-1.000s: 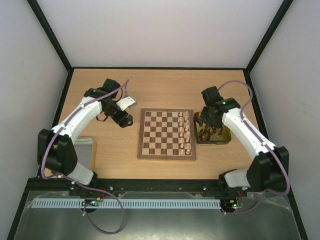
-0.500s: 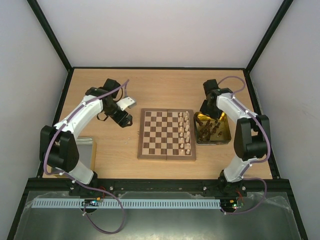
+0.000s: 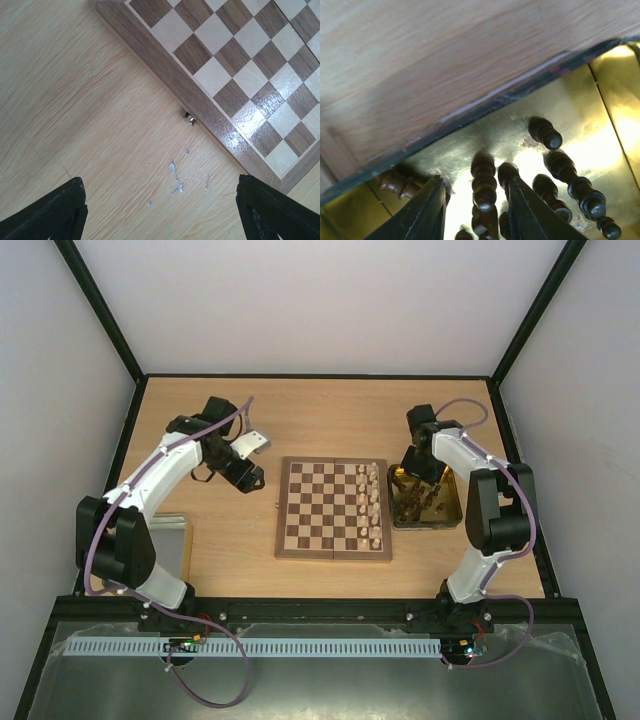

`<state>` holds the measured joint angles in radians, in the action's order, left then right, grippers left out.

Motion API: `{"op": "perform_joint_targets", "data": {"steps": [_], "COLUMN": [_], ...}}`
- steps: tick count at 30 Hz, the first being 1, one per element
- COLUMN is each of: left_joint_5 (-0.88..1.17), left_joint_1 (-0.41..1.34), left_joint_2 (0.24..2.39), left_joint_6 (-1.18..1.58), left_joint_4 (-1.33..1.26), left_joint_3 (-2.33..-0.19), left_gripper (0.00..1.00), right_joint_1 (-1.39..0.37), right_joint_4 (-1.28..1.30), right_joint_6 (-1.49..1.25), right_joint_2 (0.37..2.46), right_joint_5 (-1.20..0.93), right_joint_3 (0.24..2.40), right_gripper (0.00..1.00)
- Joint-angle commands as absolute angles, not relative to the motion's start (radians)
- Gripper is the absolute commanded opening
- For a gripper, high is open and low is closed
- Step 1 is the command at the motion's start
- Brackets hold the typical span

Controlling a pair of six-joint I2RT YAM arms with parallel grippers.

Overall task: Set up the chess pieces on the board
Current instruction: Pick up the chess piece from the storage box.

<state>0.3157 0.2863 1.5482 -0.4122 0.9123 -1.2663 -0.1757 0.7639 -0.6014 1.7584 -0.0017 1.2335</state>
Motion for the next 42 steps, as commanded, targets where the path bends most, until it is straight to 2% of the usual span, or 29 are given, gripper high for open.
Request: {"op": "perform_joint_targets", "data": {"steps": [1, 5, 12, 21, 26, 35, 40, 42], "left_joint_5": [0.339, 0.337, 0.347, 0.342, 0.343, 0.342, 0.343, 0.347], "left_joint_1": [0.28, 0.275, 0.267, 0.266, 0.266, 0.265, 0.265, 0.264], "left_joint_2": [1.509, 1.502, 1.495, 1.498, 1.508, 1.504, 1.503, 1.506], "left_joint_6": [-0.395, -0.393, -0.39, -0.39, -0.385, -0.387, -0.384, -0.383], "left_joint_4": [0.914, 0.914, 0.913, 0.916, 0.918, 0.917, 0.91, 0.909], "left_joint_3": [-1.236, -1.231, -1.229, -1.233, -1.245, -1.233, -1.224, -1.227], "left_gripper": [0.82, 0.82, 0.82, 0.82, 0.81, 0.82, 0.82, 0.81], "right_joint_1": [-0.17, -0.17, -0.17, -0.17, -0.17, -0.169, -0.168, -0.169], "right_joint_4": [0.751, 0.742, 0.738, 0.725, 0.721, 0.705, 0.706, 0.715], "right_joint_6": [-0.588, -0.587, -0.589, -0.591, -0.593, -0.592, -0.592, -0.591], "right_joint_2": [1.726, 1.723, 1.739, 1.753, 1.772, 1.785, 1.78, 1.773], "right_joint_5": [0.002, 0.009, 0.005, 0.007, 0.015, 0.015, 0.028, 0.038], "right_joint_3": [1.192, 1.175, 1.177, 1.168, 1.165, 1.143, 1.138, 1.142], "right_gripper": [0.34, 0.33, 0.24, 0.23, 0.14, 0.13, 0.03, 0.02]}}
